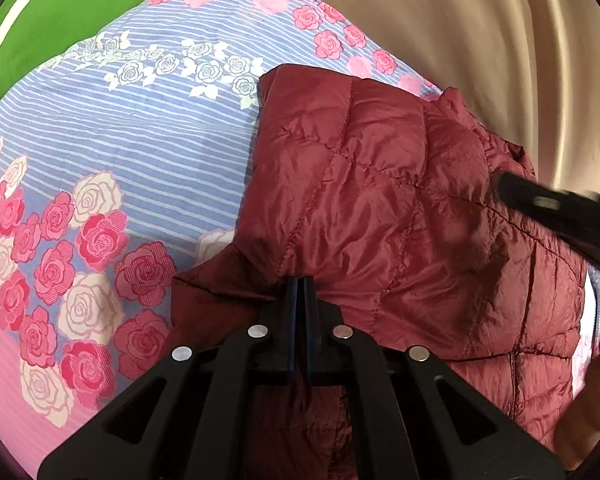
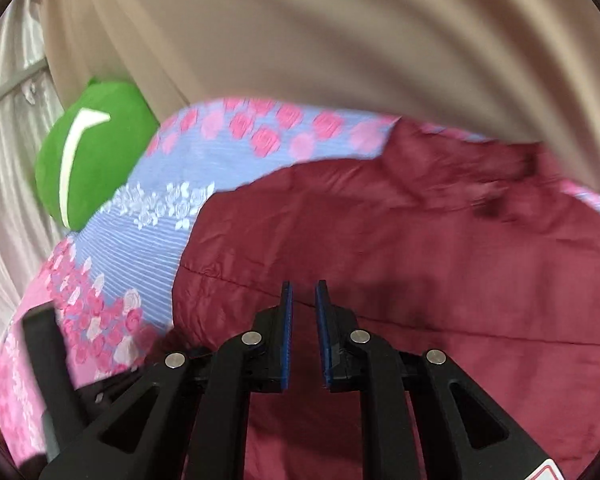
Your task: Fold large clothes
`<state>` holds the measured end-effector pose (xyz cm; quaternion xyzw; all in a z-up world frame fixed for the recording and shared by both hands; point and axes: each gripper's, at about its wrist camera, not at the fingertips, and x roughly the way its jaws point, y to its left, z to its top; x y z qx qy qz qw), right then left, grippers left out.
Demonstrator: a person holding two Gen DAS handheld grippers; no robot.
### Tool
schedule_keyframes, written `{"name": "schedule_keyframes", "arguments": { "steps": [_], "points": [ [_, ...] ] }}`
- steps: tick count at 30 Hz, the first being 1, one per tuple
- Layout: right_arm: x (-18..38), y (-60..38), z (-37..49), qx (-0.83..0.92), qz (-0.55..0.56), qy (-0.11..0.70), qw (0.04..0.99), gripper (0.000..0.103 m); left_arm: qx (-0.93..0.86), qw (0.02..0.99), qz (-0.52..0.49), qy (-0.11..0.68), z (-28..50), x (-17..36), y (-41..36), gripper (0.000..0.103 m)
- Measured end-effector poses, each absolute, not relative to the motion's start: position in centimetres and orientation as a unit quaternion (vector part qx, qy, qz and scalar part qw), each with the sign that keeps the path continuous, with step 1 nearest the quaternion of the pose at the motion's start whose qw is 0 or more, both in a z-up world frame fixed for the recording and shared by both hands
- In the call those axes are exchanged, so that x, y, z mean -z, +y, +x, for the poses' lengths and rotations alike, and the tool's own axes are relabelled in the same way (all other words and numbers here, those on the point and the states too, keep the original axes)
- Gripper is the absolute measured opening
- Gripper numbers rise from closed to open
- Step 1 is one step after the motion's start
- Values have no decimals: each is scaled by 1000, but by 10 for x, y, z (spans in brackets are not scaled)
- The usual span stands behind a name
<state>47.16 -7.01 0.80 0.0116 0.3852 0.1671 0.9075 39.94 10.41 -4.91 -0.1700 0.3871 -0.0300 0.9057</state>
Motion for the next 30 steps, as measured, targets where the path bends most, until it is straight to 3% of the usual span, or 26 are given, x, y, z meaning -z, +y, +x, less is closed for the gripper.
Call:
{"name": "schedule_keyframes", "arguments": {
  "steps": [2,5,15,17,19,22,27,29,30],
  "points": [
    [2,-59,469,-157,-5,390,907,13,31,905,-172,387,398,49,104,3],
    [10,-74,471,-144,-11,386,911,0,33,904,-176,387,398,49,105,3],
    [-11,-283,441,3,112,347,931,0,33,905,-173,388,394,47,105,3],
    [-19,-315,423,44,121,334,934,12,33,905,-173,387,394,47,105,3],
    [-28,-345,398,78,126,313,938,32,33,905,-173,387,395,47,105,3],
    [-25,-373,367,64,161,301,938,55,33,905,-173,388,395,47,105,3],
    [11,-356,369,15,133,366,921,65,31,905,-169,388,398,46,100,3],
    [19,-342,377,31,102,380,919,51,30,905,-169,388,401,46,99,3],
    [18,-336,379,33,92,380,920,10,30,905,-169,388,402,46,98,3]
  ]
}}
